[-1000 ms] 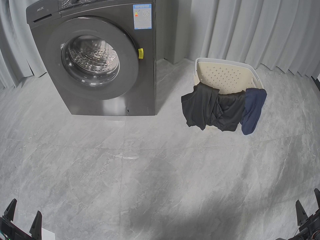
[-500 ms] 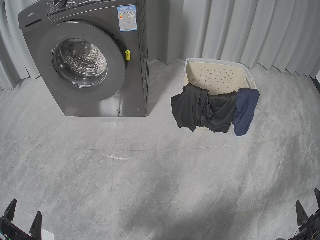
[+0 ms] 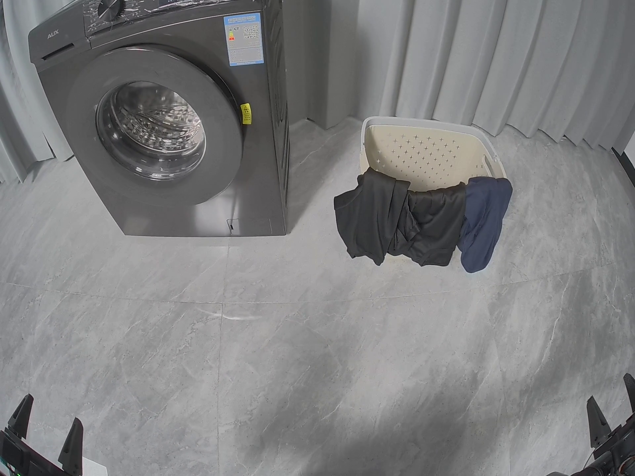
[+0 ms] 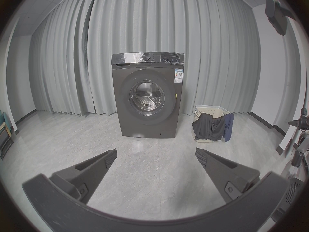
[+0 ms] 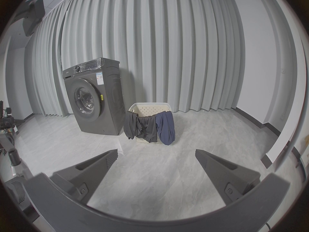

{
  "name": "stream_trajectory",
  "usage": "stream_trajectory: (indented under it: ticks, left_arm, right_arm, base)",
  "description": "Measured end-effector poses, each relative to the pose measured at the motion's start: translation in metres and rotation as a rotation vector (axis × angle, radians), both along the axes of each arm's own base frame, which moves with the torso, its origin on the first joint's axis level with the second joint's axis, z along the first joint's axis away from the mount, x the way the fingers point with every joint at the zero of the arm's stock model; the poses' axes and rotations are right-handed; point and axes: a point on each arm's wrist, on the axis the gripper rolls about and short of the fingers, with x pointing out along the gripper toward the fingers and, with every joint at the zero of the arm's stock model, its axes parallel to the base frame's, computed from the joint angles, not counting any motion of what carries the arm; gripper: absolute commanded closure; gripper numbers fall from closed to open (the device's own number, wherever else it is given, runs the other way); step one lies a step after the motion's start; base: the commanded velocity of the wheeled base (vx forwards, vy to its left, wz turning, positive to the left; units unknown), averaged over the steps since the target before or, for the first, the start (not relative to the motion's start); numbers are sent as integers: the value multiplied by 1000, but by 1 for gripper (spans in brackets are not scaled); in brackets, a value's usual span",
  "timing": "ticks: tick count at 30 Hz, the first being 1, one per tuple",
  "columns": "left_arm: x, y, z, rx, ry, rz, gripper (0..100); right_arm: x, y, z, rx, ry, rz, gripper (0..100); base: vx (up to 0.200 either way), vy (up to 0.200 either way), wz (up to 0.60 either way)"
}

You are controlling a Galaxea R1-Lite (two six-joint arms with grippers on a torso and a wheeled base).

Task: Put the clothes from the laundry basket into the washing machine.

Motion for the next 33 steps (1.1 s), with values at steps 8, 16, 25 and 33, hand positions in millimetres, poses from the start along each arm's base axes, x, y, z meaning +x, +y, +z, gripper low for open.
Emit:
stream_trajectory:
  ticks: [8,16,25,33]
  left_arm:
    - [0,0,0,1,0,0,0]
    - [0,0,0,2,0,-2,0]
    - [0,0,0,2,0,-2,0]
    - [0,0,0,0,0,-1,0]
  right_arm:
    - [0,0,0,0,0,0,0]
    - [0,0,0,0,0,0,0]
    - [0,0,0,0,0,0,0]
    - [0,0,0,0,0,0,0]
  base:
    - [100,0,0]
    - [0,0,0]
    - [0,-200,0]
    - [0,-200,0]
